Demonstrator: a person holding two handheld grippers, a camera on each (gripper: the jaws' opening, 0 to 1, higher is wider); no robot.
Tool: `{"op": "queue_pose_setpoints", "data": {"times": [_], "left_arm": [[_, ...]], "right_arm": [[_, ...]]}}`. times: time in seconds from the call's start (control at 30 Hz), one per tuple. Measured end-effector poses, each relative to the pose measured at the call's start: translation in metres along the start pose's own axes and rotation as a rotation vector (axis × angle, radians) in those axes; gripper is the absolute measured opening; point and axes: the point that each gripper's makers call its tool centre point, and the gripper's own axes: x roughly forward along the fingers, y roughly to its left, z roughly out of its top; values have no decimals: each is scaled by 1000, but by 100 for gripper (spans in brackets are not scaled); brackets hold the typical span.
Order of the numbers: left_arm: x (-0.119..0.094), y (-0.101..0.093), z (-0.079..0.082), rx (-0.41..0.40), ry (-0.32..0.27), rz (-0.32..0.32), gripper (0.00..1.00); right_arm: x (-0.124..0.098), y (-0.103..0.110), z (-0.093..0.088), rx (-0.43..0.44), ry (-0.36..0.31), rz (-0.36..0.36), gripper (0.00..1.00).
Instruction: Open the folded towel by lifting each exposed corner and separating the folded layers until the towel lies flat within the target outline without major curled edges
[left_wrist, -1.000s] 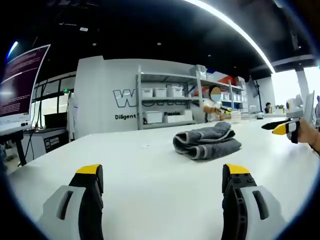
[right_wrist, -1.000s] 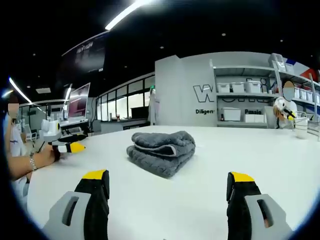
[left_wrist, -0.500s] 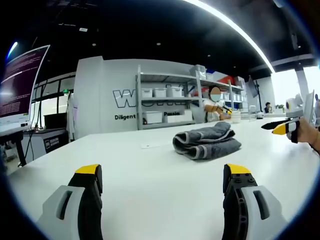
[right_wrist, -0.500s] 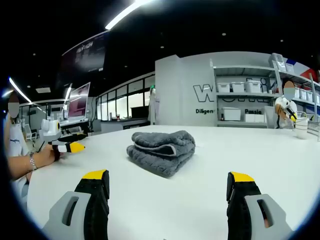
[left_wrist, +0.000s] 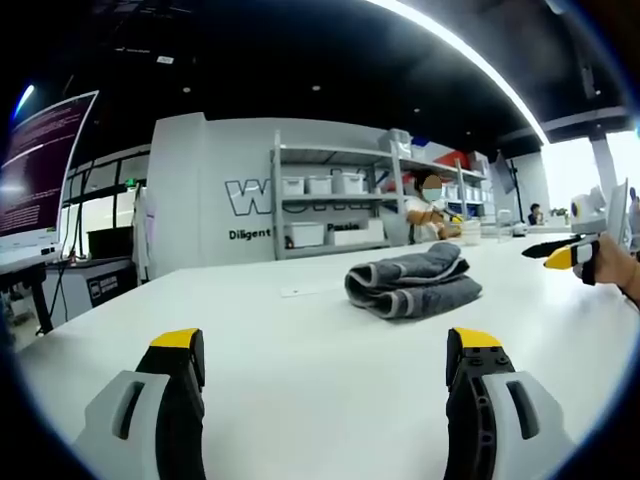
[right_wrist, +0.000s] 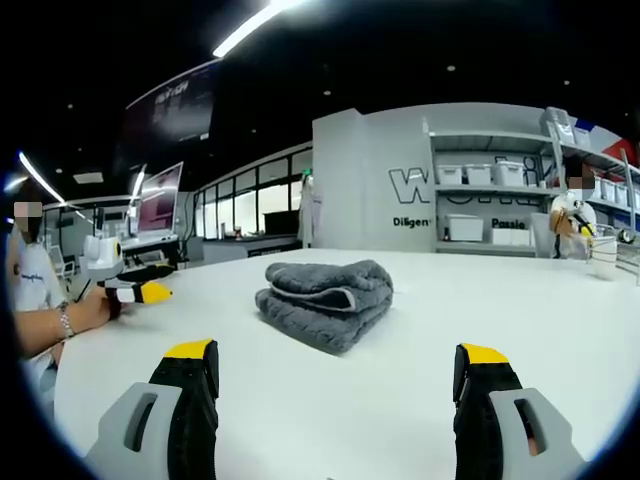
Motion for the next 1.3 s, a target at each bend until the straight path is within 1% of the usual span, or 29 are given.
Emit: {"op": "queue_pose_setpoints", "data": {"times": [0.5, 0.73, 0.8, 0.93, 1.07, 1.17, 1.23, 1.3], "left_arm": [[1, 0, 0, 7, 4, -3, 99], [1, -1, 0, 8, 4, -6, 99], [1, -1, -1, 10, 6, -7, 99], [1, -3, 1, 15, 0, -13, 99], [2, -5, 1, 21, 1, -20, 99], [2, -6, 2, 21, -3, -23, 99], [2, -5, 2, 22, -2, -22, 99], [2, -5, 2, 21, -2, -21, 99]], "right_arm": [[3, -3, 5, -28, -7, 2, 99], [3, 2, 6, -55, -8, 5, 99], [4, 1, 10, -73, -12, 7, 99], [4, 5, 24, -115, -68, 15, 99], [6, 11, 33, -152, -99, 30, 99], [11, 19, 36, -200, -104, 46, 99], [16, 25, 37, -243, -100, 62, 96], [22, 32, 37, -269, -89, 77, 93]]}}
